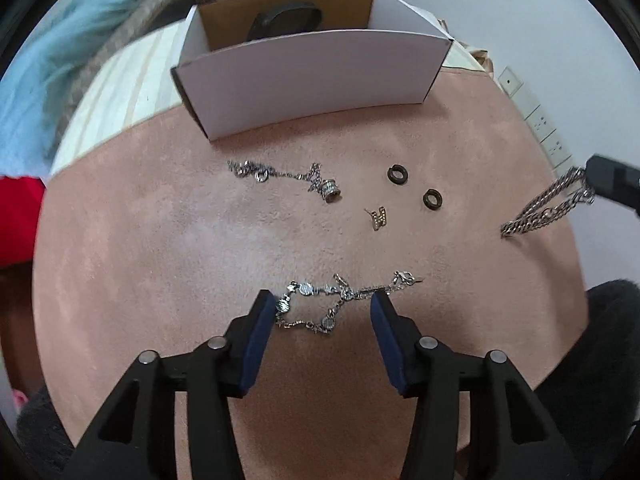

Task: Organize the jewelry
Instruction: 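Lift both chains and carry them toward the white box, then lower both chains into the box and open both tools, then lift both open tools up away from the box, then lower the right tool onto a small silver charm and close it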

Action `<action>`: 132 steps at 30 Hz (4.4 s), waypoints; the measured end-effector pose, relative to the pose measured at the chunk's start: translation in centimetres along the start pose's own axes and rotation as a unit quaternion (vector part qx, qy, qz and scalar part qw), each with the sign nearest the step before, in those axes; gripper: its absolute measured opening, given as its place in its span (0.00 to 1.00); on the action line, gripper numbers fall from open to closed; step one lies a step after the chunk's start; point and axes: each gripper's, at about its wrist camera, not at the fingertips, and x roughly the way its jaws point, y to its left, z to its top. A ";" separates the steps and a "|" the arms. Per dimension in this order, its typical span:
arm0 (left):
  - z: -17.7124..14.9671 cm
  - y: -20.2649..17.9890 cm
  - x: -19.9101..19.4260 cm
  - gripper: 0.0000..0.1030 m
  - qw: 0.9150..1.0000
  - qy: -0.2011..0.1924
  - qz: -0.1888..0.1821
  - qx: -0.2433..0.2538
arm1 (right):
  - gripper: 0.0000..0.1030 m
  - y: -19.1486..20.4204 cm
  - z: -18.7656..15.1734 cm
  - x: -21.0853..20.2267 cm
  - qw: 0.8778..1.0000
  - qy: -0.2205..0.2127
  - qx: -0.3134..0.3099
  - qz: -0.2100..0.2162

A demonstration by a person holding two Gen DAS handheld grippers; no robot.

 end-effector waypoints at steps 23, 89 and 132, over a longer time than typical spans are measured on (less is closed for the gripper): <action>2.9 6.0 -9.6 0.05 0.980 -0.081 -0.130 -0.129 | 0.03 3.2 1.5 -1.8 0.999 -0.015 -0.015 0.049; 11.1 9.4 -10.6 0.99 0.980 -0.116 0.090 -0.133 | 0.97 12.7 8.1 2.8 0.962 -0.047 -0.179 -0.202; -0.3 12.0 -3.7 0.99 0.962 -0.026 0.200 -0.183 | 0.47 10.0 -4.1 10.8 0.981 0.001 -0.172 -0.092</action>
